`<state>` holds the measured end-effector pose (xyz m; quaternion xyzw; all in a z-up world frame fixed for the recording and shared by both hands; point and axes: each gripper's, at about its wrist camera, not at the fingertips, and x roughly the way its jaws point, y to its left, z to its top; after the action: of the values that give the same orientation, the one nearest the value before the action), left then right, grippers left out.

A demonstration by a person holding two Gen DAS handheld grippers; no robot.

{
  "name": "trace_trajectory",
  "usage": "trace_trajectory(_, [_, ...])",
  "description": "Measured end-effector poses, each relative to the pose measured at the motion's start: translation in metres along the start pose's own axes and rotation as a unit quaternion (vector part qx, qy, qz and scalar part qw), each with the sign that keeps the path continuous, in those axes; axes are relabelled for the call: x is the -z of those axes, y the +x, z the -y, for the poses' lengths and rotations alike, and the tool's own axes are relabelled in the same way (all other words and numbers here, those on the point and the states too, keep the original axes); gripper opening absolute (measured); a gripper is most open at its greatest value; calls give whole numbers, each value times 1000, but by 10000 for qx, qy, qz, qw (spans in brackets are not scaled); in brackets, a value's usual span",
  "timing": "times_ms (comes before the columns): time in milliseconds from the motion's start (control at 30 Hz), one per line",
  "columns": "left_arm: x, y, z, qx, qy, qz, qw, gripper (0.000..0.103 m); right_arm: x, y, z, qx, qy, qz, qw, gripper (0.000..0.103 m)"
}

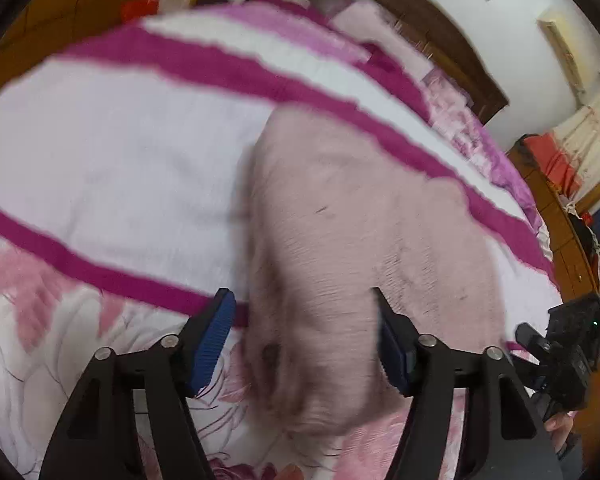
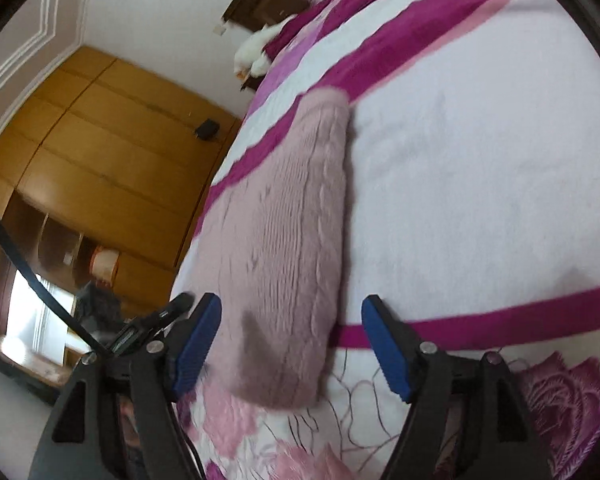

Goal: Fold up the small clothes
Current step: 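Move both open tools to one end of the folded cardigan strip, then close both tools on the end of the pink cardigan strip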

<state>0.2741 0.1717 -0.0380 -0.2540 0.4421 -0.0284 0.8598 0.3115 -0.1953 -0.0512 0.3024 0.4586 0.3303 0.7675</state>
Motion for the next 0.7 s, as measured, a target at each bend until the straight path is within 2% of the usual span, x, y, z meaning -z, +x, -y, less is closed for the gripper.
trace_trajectory(100, [-3,6,-10,334,-337,-76,9988,51,2,7,-4,-31,-192,-117,9997,76])
trace_trajectory(200, [-7,13,-21,717,-517,-178,9959,51,-1,16,-1,-272,-115,-216,9993,76])
trace_trajectory(333, [-26,21,-36,1339,-743,-230,9879,51,-11,31,5,-572,-13,-326,9978,76])
trace_trajectory(433, [-41,33,-45,1698,-943,-206,9807,50,-20,44,4,-616,18,-393,9973,76])
trace_trajectory(533, [-55,48,-45,1855,-889,-393,9778,43,-30,57,2,-503,-33,-469,9976,76])
trace_trajectory(700, [-47,47,-36,1930,-710,-503,9773,42,-45,72,-1,-472,9,-418,9980,78])
